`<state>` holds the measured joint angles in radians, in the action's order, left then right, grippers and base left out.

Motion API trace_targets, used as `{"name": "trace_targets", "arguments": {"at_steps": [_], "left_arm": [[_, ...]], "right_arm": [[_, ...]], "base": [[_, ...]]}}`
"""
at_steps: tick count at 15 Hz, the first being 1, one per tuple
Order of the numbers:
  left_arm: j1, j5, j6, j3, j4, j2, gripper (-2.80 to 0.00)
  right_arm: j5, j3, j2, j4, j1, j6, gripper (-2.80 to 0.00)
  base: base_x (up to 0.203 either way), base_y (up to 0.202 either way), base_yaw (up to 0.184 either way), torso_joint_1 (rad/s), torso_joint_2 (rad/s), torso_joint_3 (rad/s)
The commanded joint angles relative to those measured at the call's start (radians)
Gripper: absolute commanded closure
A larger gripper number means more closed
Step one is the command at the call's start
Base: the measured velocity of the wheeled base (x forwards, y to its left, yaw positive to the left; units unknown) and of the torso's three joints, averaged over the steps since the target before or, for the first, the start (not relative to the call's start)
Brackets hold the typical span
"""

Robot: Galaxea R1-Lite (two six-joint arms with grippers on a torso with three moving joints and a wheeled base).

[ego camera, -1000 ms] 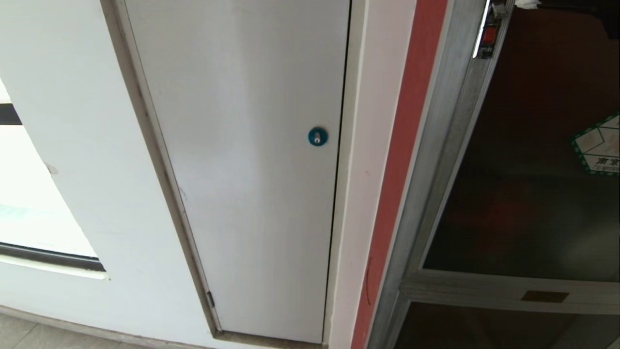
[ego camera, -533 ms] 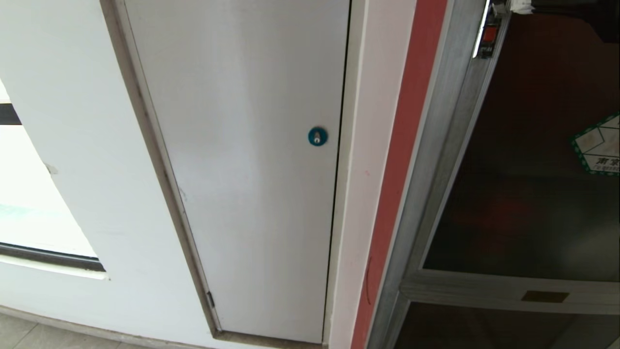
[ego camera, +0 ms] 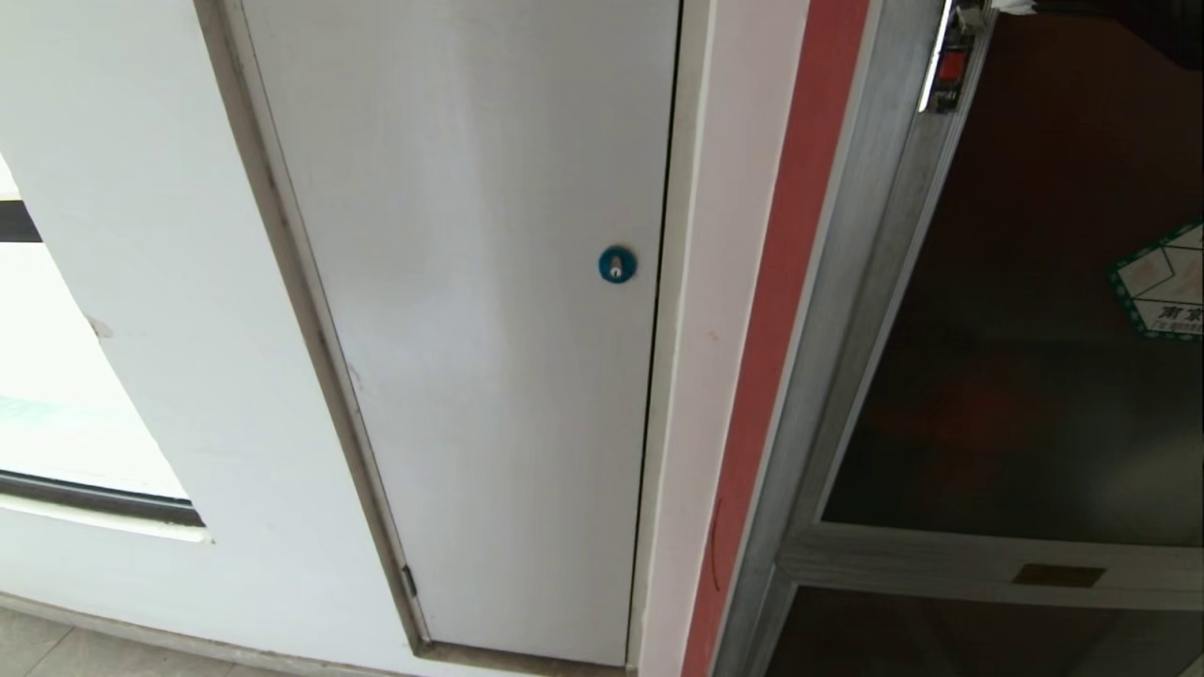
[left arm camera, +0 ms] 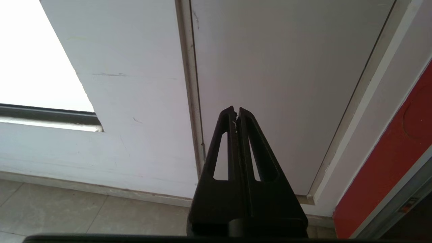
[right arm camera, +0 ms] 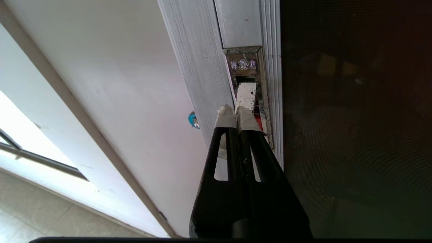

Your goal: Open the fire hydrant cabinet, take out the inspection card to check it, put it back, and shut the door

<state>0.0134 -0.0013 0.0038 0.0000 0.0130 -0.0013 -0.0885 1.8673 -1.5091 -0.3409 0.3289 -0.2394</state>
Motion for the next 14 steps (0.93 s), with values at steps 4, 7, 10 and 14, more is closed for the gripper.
{"name": "trace_targets", "arguments": {"at_steps": [4,7,10,14], "left_arm": [[0.000,0.000,0.001,0.006,0.001,0.000,0.00],[0.000,0.000,0.001,0.006,0.001,0.000,0.00],[0.000,0.000,0.001,0.006,0.001,0.000,0.00],[0.000,0.000,-0.001,0.006,0.001,0.000,0.00]], "right_arm": [[-0.001,0.032,-0.012,-0.032,0.001,-0.001,0.00],[0.000,0.045,-0.030,-0.032,0.001,-0.001,0.00],[0.000,0.046,-0.049,-0.034,0.001,-0.001,0.00],[0.000,0.044,-0.057,-0.035,-0.004,-0.003,0.00]], "base": [[0.000,0.000,0.000,0.000,0.00,0.000],[0.000,0.000,0.000,0.000,0.00,0.000],[0.000,0.000,0.000,0.000,0.00,0.000],[0.000,0.000,0.000,0.000,0.00,0.000]]}}
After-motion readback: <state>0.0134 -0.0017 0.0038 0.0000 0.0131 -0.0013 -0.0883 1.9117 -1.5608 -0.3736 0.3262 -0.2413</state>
